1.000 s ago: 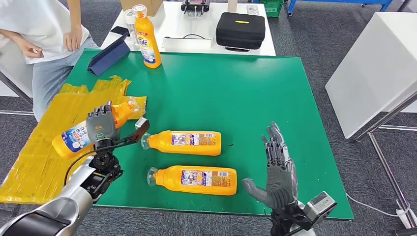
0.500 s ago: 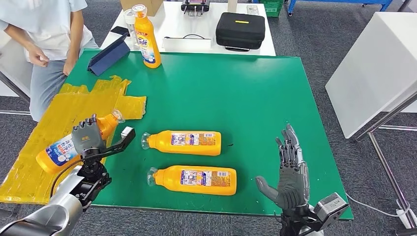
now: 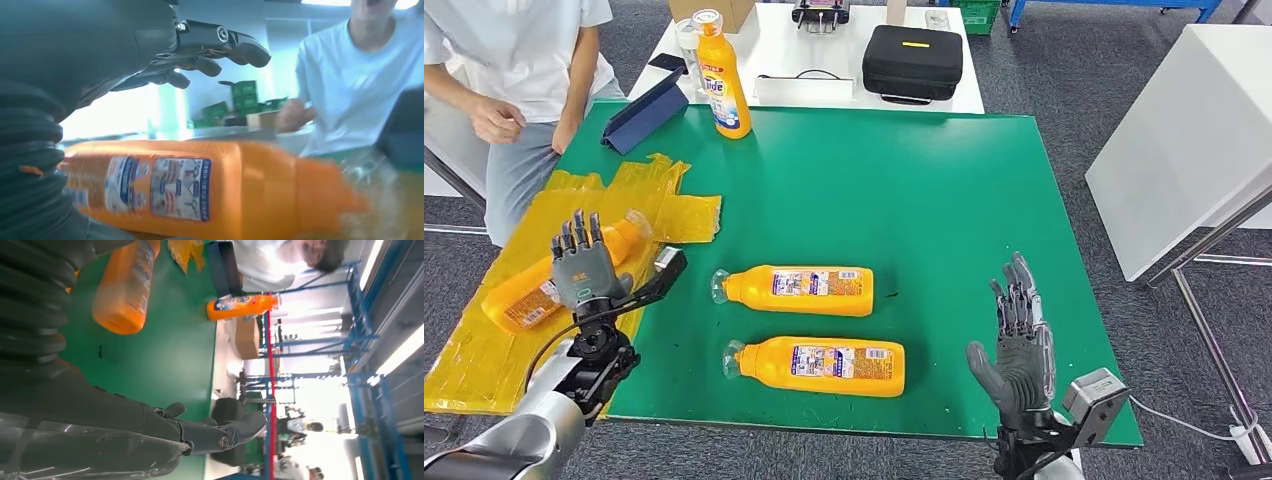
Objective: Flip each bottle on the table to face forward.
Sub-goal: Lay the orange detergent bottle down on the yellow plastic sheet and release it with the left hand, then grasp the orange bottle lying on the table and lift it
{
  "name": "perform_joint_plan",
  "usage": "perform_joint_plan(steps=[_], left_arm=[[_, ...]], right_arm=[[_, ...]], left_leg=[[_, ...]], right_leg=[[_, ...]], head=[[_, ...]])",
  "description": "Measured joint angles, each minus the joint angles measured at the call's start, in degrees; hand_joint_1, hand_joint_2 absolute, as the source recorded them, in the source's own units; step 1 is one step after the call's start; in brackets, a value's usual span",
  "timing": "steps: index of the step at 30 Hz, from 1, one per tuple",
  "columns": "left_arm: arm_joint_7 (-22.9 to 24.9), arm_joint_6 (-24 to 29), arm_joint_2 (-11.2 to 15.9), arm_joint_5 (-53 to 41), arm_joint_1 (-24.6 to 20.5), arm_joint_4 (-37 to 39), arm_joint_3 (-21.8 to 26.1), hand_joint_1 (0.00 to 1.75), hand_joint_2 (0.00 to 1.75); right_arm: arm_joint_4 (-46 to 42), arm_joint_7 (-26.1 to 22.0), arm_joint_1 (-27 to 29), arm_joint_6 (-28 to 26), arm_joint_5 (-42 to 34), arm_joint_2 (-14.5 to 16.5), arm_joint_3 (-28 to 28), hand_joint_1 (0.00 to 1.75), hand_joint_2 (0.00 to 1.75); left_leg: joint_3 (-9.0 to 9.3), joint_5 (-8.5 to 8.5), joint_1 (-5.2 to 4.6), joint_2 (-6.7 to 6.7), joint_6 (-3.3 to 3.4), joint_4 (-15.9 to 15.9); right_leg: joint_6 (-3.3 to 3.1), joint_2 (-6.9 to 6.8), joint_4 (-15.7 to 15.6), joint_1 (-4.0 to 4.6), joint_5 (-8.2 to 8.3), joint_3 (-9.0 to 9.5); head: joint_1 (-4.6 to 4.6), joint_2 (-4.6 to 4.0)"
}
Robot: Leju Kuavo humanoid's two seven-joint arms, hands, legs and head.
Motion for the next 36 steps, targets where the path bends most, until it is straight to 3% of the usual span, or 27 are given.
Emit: perform_joint_plan(steps=[5, 9, 11, 13, 17, 24, 29, 33, 36], left_arm=[[-25.73, 1.09, -3.08, 16.99, -0.20, -3.41, 12.75, 0.00, 1.75], [-38.64, -0.27, -5.73, 27.44, -0.95, -4.59, 21.54, 0.00, 1.75], [-47.01, -3.56, -7.52, 35.32, -1.17, -5.21, 24.88, 0.00, 1.75], [-51.93, -6.47, -9.30, 40.31, -1.27, -6.06, 27.43, 0.00, 1.75], [-53.56, -7.71, -11.51, 42.03, -1.39, -7.04, 29.88, 0.00, 1.75], [-54.31, -9.33, -13.05, 43.40, -1.56, -7.92, 31.74, 0.00, 1.75], [-59.41, -25.07, -16.12, 58.39, -0.44, -12.14, 30.68, 0.00, 1.75], [-59.05, -36.14, -19.09, 72.46, 3.07, -19.36, 23.84, 0.00, 1.75], [-58.34, -38.91, -20.29, 78.12, 5.91, -24.45, 17.84, 0.00, 1.75]], right_arm=[[2.01, 2.76, -0.64, -3.13, -2.58, 0.62, -0.25, 0.00, 1.75], [3.12, 4.10, -1.23, -4.63, -2.90, 1.15, -0.51, 0.00, 1.75], [3.84, 4.68, -1.90, -5.07, -3.08, 1.30, -0.63, 0.00, 1.75], [4.56, 4.88, -2.66, -5.33, -3.20, 1.39, -0.74, 0.00, 1.75], [5.55, 4.96, -3.35, -5.42, -3.23, 1.56, -0.93, 0.00, 1.75], [6.60, 4.87, -3.70, -5.78, -3.28, 1.73, -1.10, 0.00, 1.75], [8.02, 3.04, -4.90, -10.23, -2.99, 1.83, -1.55, 0.00, 1.75], [10.59, 3.83, -6.18, -12.36, -0.85, 1.31, -1.60, 0.00, 1.75], [12.35, 5.26, -7.70, -15.40, 2.16, 0.78, -1.55, 0.00, 1.75]], left_leg=[[0.01, 0.01, 0.00, -0.02, 0.00, 0.00], [0.02, 0.00, -0.01, 0.02, 0.00, 0.00], [0.02, 0.00, -0.01, -0.01, 0.00, 0.01], [0.02, 0.00, -0.01, -0.04, 0.00, 0.01], [0.02, -0.01, -0.02, 0.02, 0.00, 0.01], [0.03, 0.00, 0.00, 0.03, 0.00, 0.01], [0.01, 0.00, -0.01, -0.04, 0.00, 0.01], [-0.02, 0.00, -0.05, -0.04, 0.01, 0.01], [-0.03, -0.01, -0.10, -0.03, 0.03, 0.01]], right_leg=[[0.00, 0.01, 0.00, 0.00, 0.01, 0.02], [0.00, 0.08, 0.00, -0.01, 0.03, 0.00], [0.00, 0.06, -0.01, -0.01, 0.02, 0.02], [0.00, 0.04, -0.01, -0.01, 0.02, 0.04], [0.00, 0.09, -0.01, -0.02, 0.04, 0.04], [0.00, 0.10, -0.01, -0.01, 0.04, 0.02], [0.00, 0.06, -0.01, -0.02, 0.04, 0.05], [0.01, 0.06, -0.01, -0.11, 0.05, 0.06], [0.03, 0.06, -0.01, -0.17, 0.06, 0.05]], head=[[0.01, 0.00], [0.00, 0.01], [0.00, 0.01], [0.01, 0.00], [0.01, 0.01], [0.00, 0.00], [0.00, 0.01], [0.01, 0.00], [-0.01, 0.00]])
